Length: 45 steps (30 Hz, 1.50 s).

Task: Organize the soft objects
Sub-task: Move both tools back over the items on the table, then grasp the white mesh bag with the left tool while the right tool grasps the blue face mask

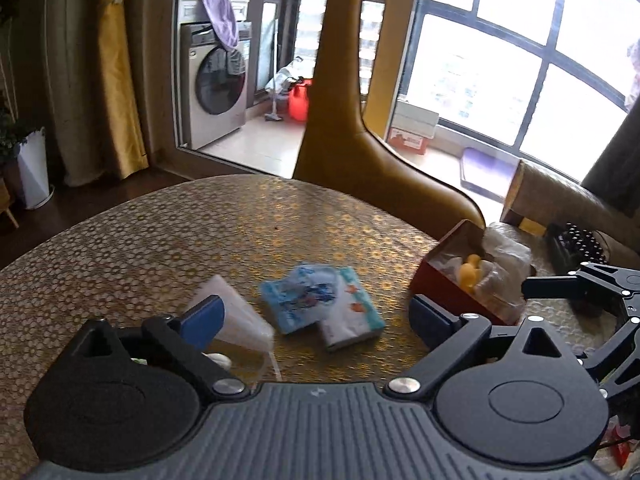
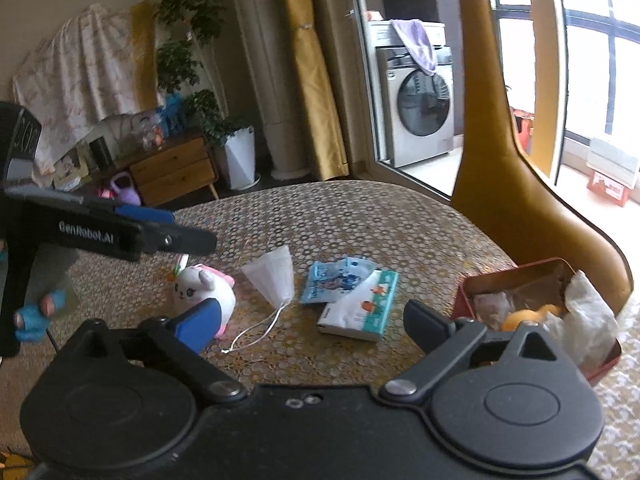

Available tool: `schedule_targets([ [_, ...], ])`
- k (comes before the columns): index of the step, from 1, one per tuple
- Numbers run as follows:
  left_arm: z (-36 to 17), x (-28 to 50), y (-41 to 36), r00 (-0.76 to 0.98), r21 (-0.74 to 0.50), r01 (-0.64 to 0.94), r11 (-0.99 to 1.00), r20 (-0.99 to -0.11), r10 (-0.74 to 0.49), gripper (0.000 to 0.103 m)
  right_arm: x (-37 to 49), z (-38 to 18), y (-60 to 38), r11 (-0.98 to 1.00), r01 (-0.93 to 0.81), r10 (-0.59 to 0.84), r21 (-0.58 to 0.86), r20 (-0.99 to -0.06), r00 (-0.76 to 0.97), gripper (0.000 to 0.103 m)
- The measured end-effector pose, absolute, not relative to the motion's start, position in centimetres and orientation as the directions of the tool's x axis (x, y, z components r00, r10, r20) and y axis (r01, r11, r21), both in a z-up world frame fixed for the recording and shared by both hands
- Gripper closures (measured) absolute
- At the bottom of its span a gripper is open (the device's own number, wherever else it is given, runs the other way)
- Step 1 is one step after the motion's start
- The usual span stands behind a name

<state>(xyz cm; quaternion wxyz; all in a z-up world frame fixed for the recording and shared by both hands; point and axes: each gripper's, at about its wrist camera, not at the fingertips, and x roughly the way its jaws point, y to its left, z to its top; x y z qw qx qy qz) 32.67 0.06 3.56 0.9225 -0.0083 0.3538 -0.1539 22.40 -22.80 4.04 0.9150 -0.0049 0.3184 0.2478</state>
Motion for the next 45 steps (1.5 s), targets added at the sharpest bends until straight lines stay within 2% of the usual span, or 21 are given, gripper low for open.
schedule_targets([
  [4, 2.8, 34.8, 1.5, 0.674, -0.153, 0.251, 0.956, -0.681, -0.286, 0.003, 24.1, 3.8, -21.8, 0.871, -0.473, 0.452, 0.136, -0.601, 0.66, 0.003],
  [8, 1.3, 38.2, 2.6, 0.607, -0.191, 0.164, 0.968, -0.754, -0.251, 0.003, 26.2, 3.0, -20.9, 0.868, -0.478, 0.448, 0.134, -0.625, 0.639, 0.003],
  [16, -2.5, 44.8, 4.2, 0.531, -0.262, 0.031, 0.965, -0.814, -0.238, 0.004, 30.8, -0.1, -19.0, 0.856, -0.505, 0.433, 0.111, -0.689, 0.582, 0.003],
  [25, -7.4, 51.1, 2.8, 0.431, -0.159, -0.112, 0.981, -0.897, -0.097, 0.004, 36.1, -4.0, -16.7, 0.86, -0.502, 0.396, 0.089, -0.738, 0.547, 0.003],
  [37, -11.8, 54.6, 0.8, 0.381, -0.047, -0.219, 0.975, -0.924, 0.041, 0.004, 40.8, -8.1, -14.8, 0.873, -0.486, 0.333, 0.034, -0.77, 0.545, 0.004],
  [40, -12.4, 54.8, 1.1, 0.375, -0.05, -0.262, 0.964, -0.925, 0.054, 0.004, 41.3, -8.8, -14.1, 0.873, -0.488, 0.33, 0.028, -0.77, 0.546, 0.004],
  [45, -13.4, 55.1, 1.6, 0.371, -0.051, -0.312, 0.949, -0.926, 0.072, 0.004, 41.4, -9.9, -12.0, 0.854, -0.512, 0.261, -0.094, -0.774, 0.577, 0.004],
])
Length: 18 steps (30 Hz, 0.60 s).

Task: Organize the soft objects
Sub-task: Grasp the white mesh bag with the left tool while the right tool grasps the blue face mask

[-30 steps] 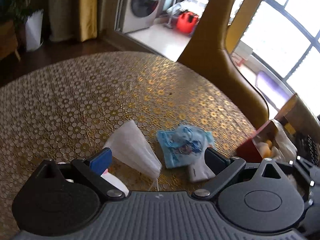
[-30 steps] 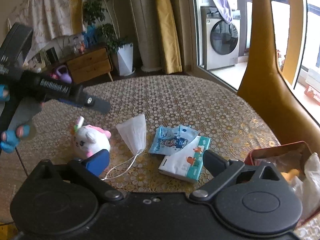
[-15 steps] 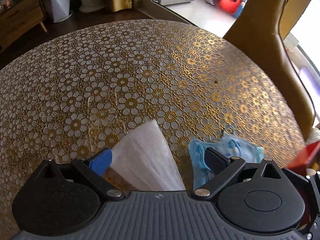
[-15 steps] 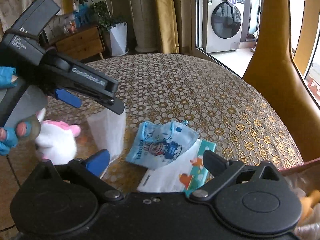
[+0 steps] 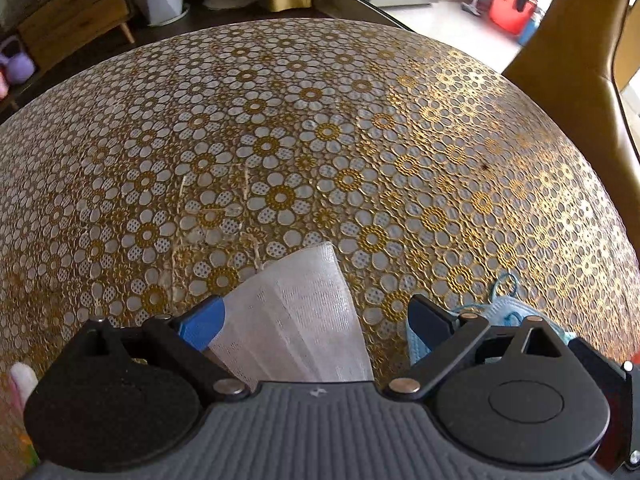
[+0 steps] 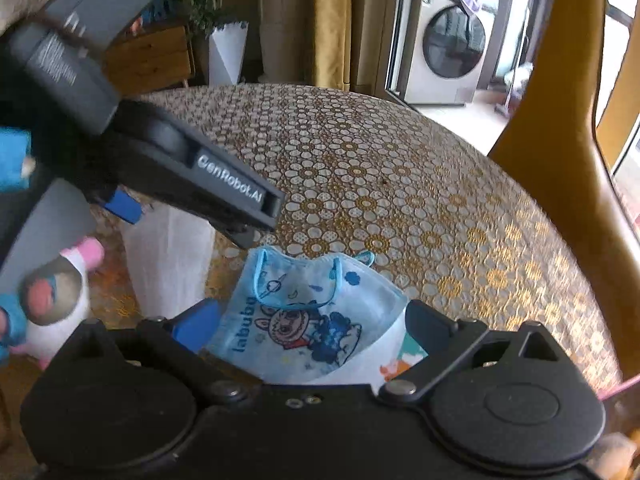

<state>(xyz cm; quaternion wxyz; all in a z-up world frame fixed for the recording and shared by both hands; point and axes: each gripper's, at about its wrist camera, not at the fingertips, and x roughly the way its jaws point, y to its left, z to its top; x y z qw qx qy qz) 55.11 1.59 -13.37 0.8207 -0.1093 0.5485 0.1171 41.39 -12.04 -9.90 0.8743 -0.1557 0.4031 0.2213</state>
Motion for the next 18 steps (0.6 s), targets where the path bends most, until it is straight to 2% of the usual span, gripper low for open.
schedule_targets([
  [2, -13.8, 55.1, 1.7, 0.36, -0.065, -0.336, 0.94, -0.931, 0.065, 0.004, 41.5, -10.2, -11.8, 0.854, -0.51, 0.25, -0.104, -0.777, 0.577, 0.004],
  [6, -14.5, 55.2, 1.3, 0.352, -0.046, -0.328, 0.944, -0.933, 0.077, 0.006, 41.7, -10.9, -11.5, 0.859, -0.496, 0.219, -0.129, -0.783, 0.583, 0.018],
  [9, -14.9, 55.1, 1.2, 0.354, -0.039, -0.337, 0.941, -0.931, 0.088, 0.02, 41.4, -11.0, -11.6, 0.862, -0.486, 0.21, -0.144, -0.771, 0.601, 0.025],
  [11, -15.1, 55.0, 1.2, 0.362, -0.039, -0.34, 0.94, -0.928, 0.092, 0.025, 41.3, -10.9, -11.6, 0.865, -0.475, 0.195, -0.163, -0.763, 0.616, 0.033],
  [13, -15.1, 54.7, 1.4, 0.376, -0.041, -0.35, 0.936, -0.921, 0.1, 0.042, 41.2, -10.9, -11.7, 0.868, -0.466, 0.188, -0.171, -0.755, 0.628, 0.045],
  [15, -15.0, 54.5, 1.8, 0.389, -0.055, -0.353, 0.934, -0.916, 0.093, 0.051, 41.2, -10.7, -11.9, 0.873, -0.456, 0.187, -0.175, -0.743, 0.643, 0.055],
  [16, -14.9, 54.4, 2.0, 0.394, -0.06, -0.356, 0.932, -0.915, 0.091, 0.06, 41.2, -10.5, -11.9, 0.875, -0.452, 0.189, -0.173, -0.736, 0.649, 0.059],
  [18, -14.4, 53.9, 2.6, 0.408, -0.087, -0.368, 0.926, -0.91, 0.077, 0.071, 41.0, -10.3, -12.0, 0.877, -0.448, 0.196, -0.173, -0.723, 0.663, 0.069],
])
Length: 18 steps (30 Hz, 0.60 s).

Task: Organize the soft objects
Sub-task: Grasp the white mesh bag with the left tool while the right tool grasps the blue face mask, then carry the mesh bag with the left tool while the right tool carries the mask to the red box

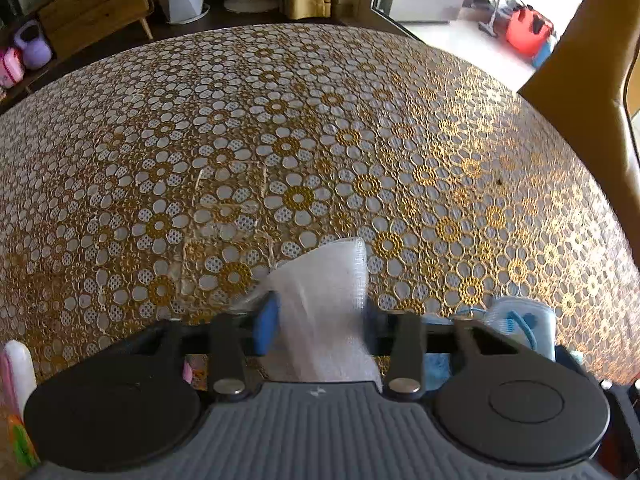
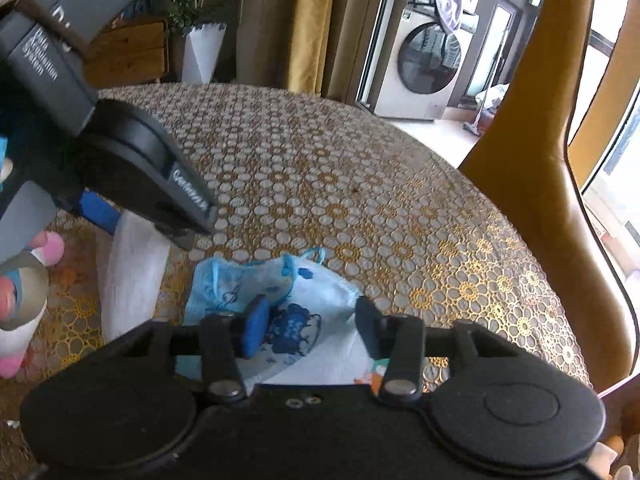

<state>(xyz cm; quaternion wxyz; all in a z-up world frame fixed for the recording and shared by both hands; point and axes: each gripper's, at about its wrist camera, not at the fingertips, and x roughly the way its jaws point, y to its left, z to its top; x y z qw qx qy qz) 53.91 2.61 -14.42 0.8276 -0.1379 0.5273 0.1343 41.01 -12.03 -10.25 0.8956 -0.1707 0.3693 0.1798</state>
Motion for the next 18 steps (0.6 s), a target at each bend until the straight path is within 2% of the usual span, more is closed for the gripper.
schedule_targets([
  [1, -14.4, 53.7, 2.9, 0.419, -0.109, -0.371, 0.922, -0.906, 0.061, 0.073, 40.8, -10.1, -12.0, 0.876, -0.448, 0.195, -0.18, -0.716, 0.67, 0.075],
  [4, -13.7, 53.2, 3.1, 0.445, -0.12, -0.361, 0.925, -0.894, 0.058, 0.08, 40.7, -9.6, -12.1, 0.873, -0.454, 0.213, -0.181, -0.695, 0.687, 0.085],
  [7, -13.3, 52.5, 3.8, 0.457, -0.138, -0.357, 0.924, -0.888, 0.044, 0.082, 40.5, -8.8, -12.6, 0.881, -0.453, 0.248, -0.135, -0.684, 0.686, 0.089],
  [18, -8.7, 48.1, 3.6, 0.518, -0.214, -0.279, 0.936, -0.855, -0.041, 0.086, 37.6, -5.0, -16.4, 0.915, -0.403, 0.32, 0.017, -0.636, 0.702, 0.094],
])
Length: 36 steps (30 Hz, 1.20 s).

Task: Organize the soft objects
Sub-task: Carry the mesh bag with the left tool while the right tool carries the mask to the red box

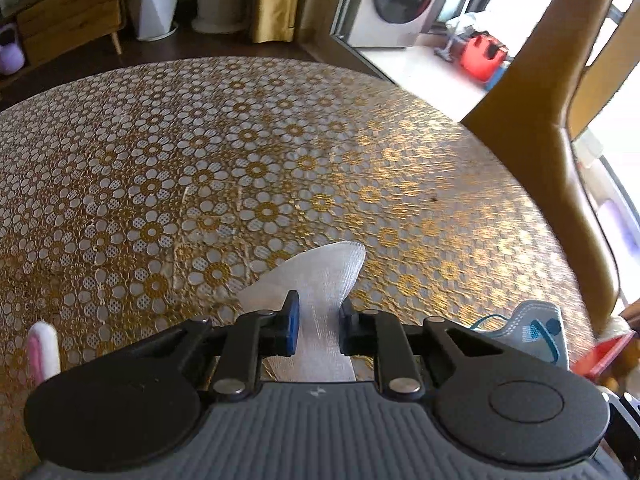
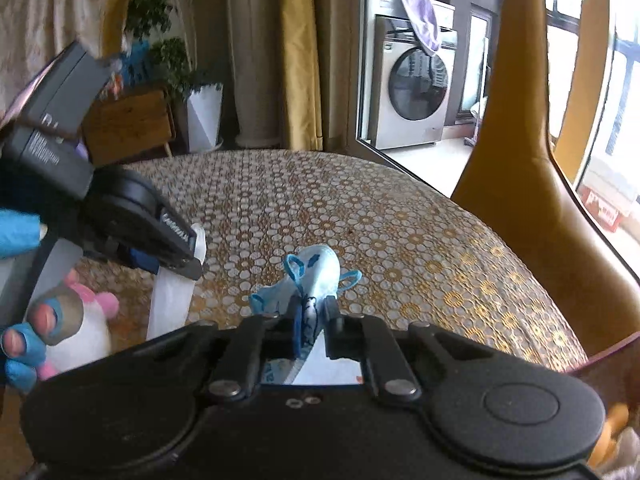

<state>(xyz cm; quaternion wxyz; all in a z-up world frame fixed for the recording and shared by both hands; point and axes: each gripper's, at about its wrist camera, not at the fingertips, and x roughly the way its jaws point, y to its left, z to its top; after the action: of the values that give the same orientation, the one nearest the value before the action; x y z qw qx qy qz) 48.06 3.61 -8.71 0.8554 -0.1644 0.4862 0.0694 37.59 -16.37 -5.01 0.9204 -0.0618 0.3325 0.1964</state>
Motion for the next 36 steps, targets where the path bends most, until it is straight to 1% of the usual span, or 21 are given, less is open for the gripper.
schedule_targets([
  [4, -6.6, 46.5, 2.1, 0.533, -0.221, -0.24, 0.945, -0.844, -0.062, 0.086, 36.1, -3.2, -18.8, 0.926, -0.372, 0.332, 0.068, -0.616, 0.714, 0.094],
  [10, -3.1, 44.0, -0.9, 0.557, -0.227, -0.157, 0.961, -0.824, -0.104, 0.086, 33.3, -0.4, -22.3, 0.932, -0.346, 0.341, 0.108, -0.582, 0.738, 0.094],
  [23, 3.6, 37.7, -7.4, 0.612, -0.244, 0.03, 0.969, -0.762, -0.211, 0.086, 27.5, 4.0, -28.6, 0.948, -0.286, 0.317, 0.141, -0.519, 0.794, 0.094],
  [30, 5.7, 36.7, -12.4, 0.629, -0.235, 0.115, 0.965, -0.735, -0.254, 0.086, 25.8, 4.3, -32.8, 0.965, -0.221, 0.262, 0.141, -0.509, 0.82, 0.094],
  [36, 5.6, 37.5, -17.0, 0.623, -0.261, 0.177, 0.949, -0.717, -0.313, 0.086, 25.1, 3.0, -36.0, 0.978, -0.156, 0.207, 0.14, -0.515, 0.832, 0.094],
])
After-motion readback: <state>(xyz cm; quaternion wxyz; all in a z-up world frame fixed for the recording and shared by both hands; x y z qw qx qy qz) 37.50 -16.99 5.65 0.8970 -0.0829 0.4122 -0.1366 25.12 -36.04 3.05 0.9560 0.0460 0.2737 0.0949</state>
